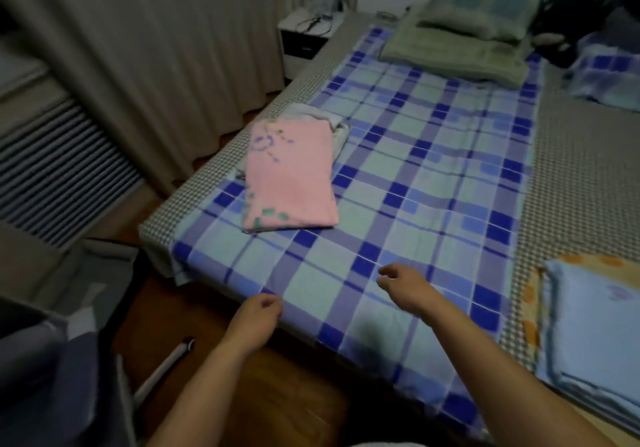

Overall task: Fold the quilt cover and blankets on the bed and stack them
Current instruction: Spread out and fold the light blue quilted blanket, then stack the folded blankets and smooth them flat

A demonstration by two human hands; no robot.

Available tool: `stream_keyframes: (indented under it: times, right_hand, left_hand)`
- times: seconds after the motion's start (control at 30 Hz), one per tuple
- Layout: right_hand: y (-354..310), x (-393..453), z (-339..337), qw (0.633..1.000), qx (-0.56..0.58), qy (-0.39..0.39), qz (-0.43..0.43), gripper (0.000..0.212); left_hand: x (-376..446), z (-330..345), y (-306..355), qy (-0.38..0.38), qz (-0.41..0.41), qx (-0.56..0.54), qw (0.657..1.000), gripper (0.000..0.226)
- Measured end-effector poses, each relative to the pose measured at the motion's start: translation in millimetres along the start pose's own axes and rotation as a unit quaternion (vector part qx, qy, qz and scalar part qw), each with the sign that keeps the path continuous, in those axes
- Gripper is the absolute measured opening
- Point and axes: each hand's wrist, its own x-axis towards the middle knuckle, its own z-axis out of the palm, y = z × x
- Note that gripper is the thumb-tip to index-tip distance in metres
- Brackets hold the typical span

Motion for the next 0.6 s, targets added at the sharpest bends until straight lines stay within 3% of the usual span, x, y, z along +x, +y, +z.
stream_keyframes:
  times: [0.2,0.37,0.47,0.6]
  right_hand:
    - [-21.2,76.8,20.8,0.997,0.036,-0.012,0.073,0.029]
    - [-76.0,151.6,29.9,0.991,0.058,-0.022,0.117,0.018]
    - [-98.3,205.9,44.1,0.975,0.143,-0.042,0.168,0.015]
    - [-117.0,267.3,68.4,0.929,0.244,-0.035,0.276,0.02]
  left_hand:
    - [77.3,-34.8,-3.7,-0.025,-0.034,-0.037,0.998,0.017]
    - [140.6,-93.7,-2.8,-0.02,-0.079,-0.009,0.997,0.02]
    - [172.5,-122.3,2.2,0.008,-0.101,-0.053,0.993,0.016]
    - [225.8,-136.0,2.4,0.001,-0.11,-0.015,0.994,0.011]
